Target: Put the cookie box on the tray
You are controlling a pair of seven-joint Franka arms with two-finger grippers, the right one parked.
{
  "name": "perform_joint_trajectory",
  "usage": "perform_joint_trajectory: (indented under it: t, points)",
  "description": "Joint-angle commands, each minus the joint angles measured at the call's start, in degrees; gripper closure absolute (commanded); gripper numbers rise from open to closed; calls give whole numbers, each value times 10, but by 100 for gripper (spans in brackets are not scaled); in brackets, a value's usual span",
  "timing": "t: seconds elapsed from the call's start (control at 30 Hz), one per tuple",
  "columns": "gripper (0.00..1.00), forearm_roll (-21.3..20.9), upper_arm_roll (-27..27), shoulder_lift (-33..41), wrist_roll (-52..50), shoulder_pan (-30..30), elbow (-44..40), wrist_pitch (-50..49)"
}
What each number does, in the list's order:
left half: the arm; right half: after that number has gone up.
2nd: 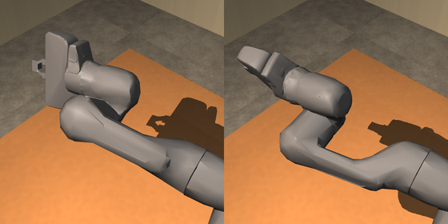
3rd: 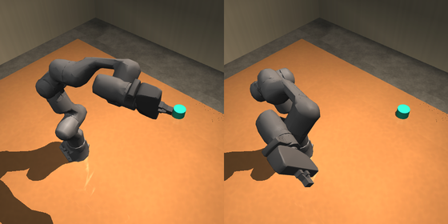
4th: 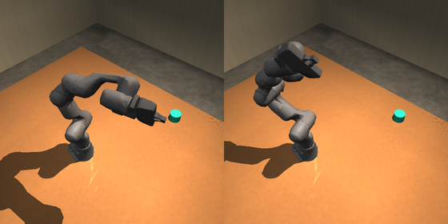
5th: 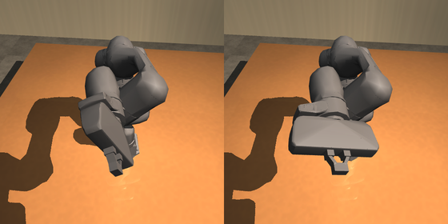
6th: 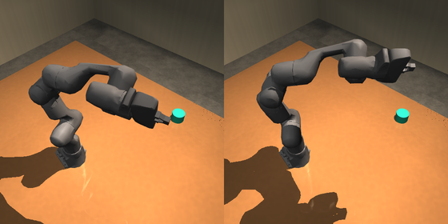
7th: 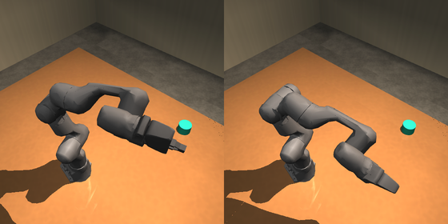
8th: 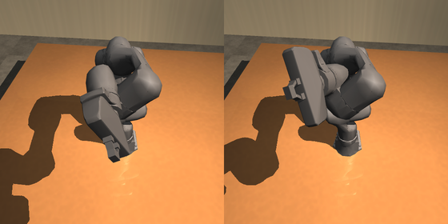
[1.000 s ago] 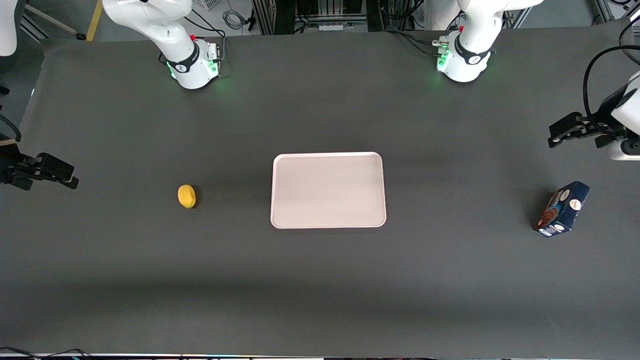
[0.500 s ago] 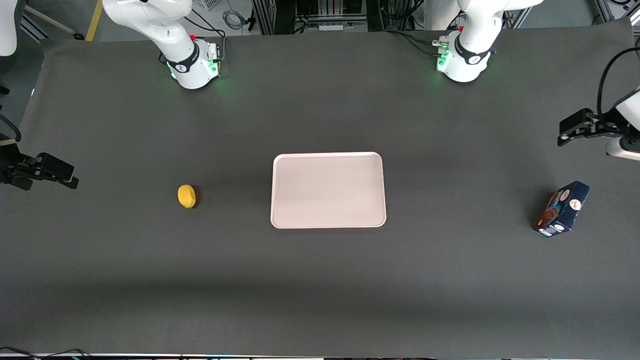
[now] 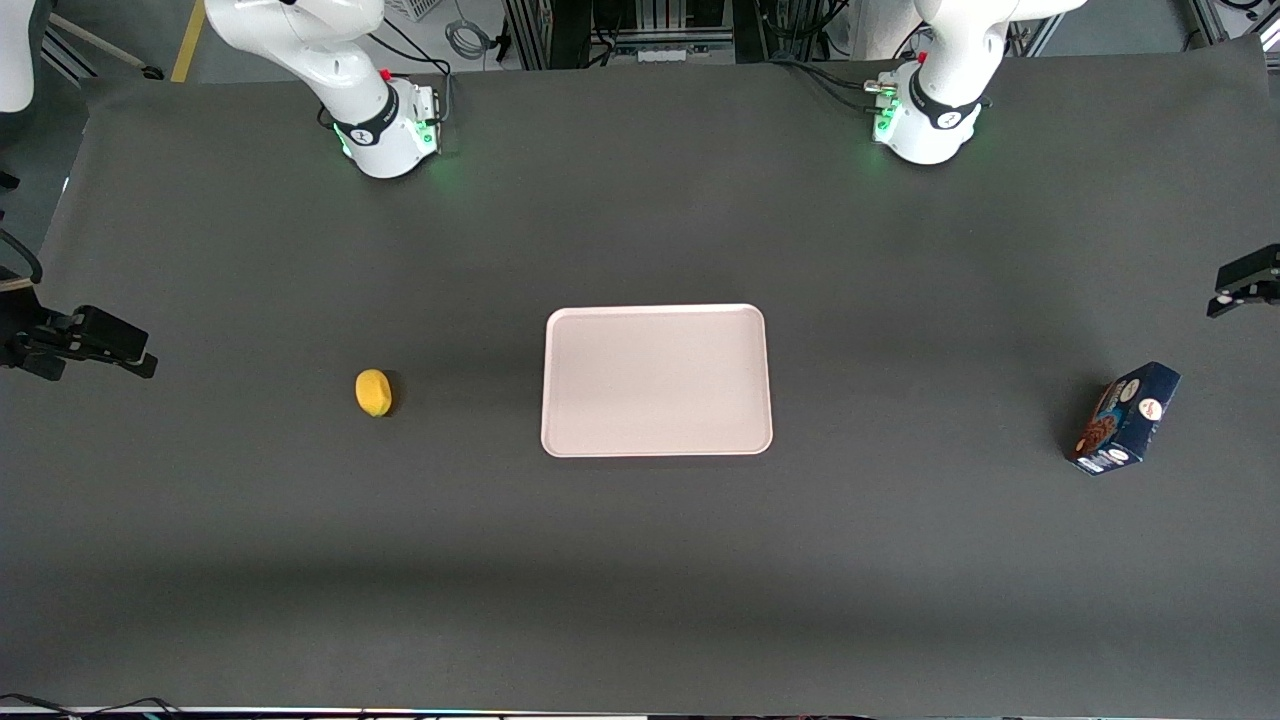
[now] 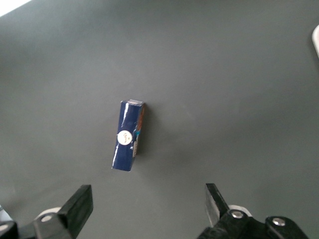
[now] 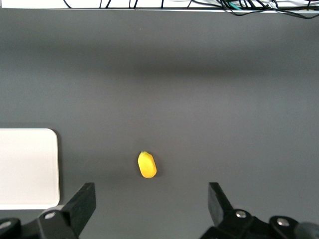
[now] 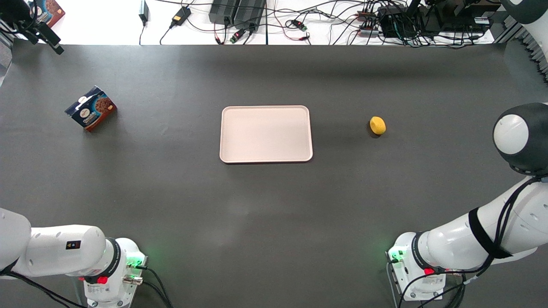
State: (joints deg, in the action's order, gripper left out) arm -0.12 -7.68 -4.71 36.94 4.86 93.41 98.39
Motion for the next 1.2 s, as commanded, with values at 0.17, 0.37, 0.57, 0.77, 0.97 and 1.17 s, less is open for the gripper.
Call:
perform_joint_trajectory:
  t: [0.17, 0.37, 0.57, 0.77, 0.97, 1.17]
  points:
    - [0, -2, -22, -17, 13, -4, 94, 119]
    - [0, -4, -23, -35, 33, -3, 142, 189]
    - [0, 5, -23, -51, 69, 9, 187, 277]
    - [0, 6, -25, -70, 71, 13, 206, 315]
    - [0, 34, -25, -101, 113, 19, 206, 337]
    - [0, 77, -39, -134, 170, 25, 206, 368]
